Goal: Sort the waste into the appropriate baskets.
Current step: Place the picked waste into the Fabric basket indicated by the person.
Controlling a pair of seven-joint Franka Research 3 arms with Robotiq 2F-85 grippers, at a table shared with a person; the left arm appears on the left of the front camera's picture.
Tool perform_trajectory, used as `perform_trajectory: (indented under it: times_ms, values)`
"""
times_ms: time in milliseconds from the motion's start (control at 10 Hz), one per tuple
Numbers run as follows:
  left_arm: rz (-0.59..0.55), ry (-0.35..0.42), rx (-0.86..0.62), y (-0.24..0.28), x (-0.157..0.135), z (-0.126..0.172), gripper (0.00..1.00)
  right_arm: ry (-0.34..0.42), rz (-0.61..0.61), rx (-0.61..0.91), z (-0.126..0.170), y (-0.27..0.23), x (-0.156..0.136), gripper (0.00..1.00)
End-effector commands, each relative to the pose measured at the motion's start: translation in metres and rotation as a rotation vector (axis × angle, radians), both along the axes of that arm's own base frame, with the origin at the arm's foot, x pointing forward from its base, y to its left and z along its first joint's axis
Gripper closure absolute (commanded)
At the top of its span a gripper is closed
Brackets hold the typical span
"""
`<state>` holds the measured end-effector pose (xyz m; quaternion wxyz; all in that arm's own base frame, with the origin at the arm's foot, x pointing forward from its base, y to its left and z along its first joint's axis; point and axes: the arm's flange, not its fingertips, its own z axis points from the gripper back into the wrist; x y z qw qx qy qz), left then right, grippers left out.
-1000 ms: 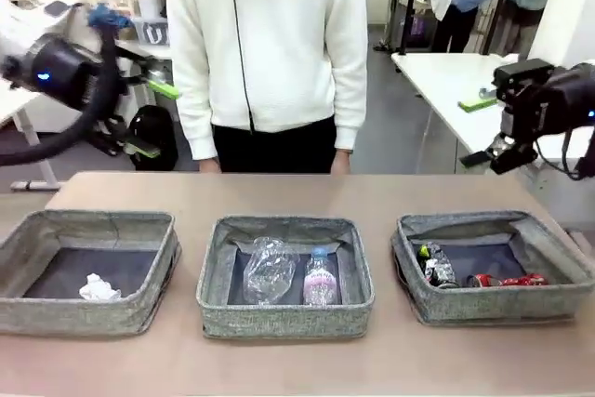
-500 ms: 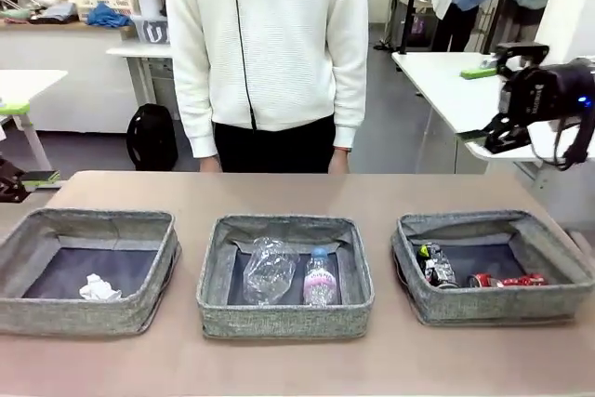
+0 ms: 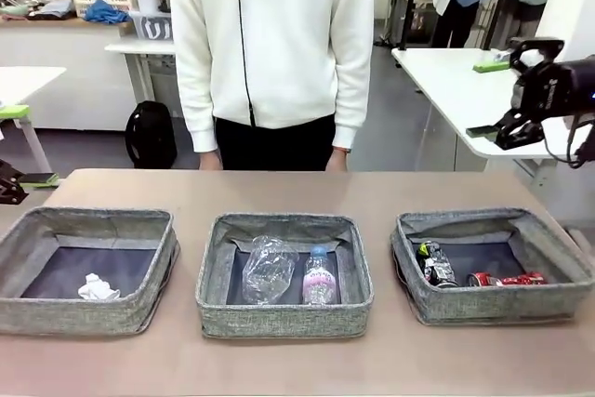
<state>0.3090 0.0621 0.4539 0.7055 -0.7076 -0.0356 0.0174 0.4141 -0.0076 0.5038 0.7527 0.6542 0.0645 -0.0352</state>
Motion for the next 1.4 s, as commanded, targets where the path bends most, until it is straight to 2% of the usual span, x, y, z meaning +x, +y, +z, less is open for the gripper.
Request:
perform_trajectory:
  times_ms: [0, 1300]
  values:
    - [0.001, 0.001, -0.019, -0.0012, -0.0012, 0.0058, 0.00, -0.009, 0.010, 0.009, 0.0011, 0.0007, -0.0005, 0.00]
    - [0.001, 0.001, -0.019, -0.0012, -0.0012, 0.0058, 0.00, -0.009, 0.010, 0.009, 0.0011, 0.0007, -0.0005, 0.00]
